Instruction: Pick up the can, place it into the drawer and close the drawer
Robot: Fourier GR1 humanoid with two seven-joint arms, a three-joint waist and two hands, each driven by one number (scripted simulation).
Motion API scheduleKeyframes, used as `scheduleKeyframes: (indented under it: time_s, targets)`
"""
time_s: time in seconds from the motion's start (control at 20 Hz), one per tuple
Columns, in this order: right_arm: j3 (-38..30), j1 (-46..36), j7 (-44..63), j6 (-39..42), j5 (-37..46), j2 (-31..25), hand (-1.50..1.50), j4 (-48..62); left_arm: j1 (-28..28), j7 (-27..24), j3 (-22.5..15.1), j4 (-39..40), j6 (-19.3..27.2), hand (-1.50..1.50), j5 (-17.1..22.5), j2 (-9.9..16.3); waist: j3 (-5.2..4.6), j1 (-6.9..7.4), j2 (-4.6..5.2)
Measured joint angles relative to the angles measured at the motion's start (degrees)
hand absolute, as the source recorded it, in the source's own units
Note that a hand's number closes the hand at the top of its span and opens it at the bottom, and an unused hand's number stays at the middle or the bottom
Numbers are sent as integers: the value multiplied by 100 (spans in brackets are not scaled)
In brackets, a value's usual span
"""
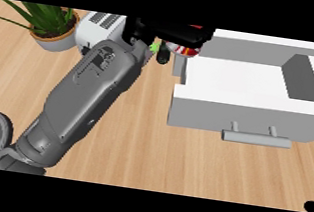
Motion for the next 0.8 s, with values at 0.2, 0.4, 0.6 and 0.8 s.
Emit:
scheduleKeyframes:
  time_s: [0.2,0.4,0.6,0.8]
  targets:
    - [27,-89,114,-58,31,-11,-150,-51,-646,216,38,386,141,150,-51,-103,0,-27,7]
    - [96,-20,61,-22,48,45,-150,-106,-1242,394,-42,835,364,150,29,-151,1,-73,16]
    - [19,-105,-55,-1,19,1,-150,76,-1750,422,-54,1406,389,150,191,-169,4,-114,32]
    - [122,-268,-79,-49,133,10,-150,175,-2344,457,-205,1987,549,150,410,-176,7,-206,60]
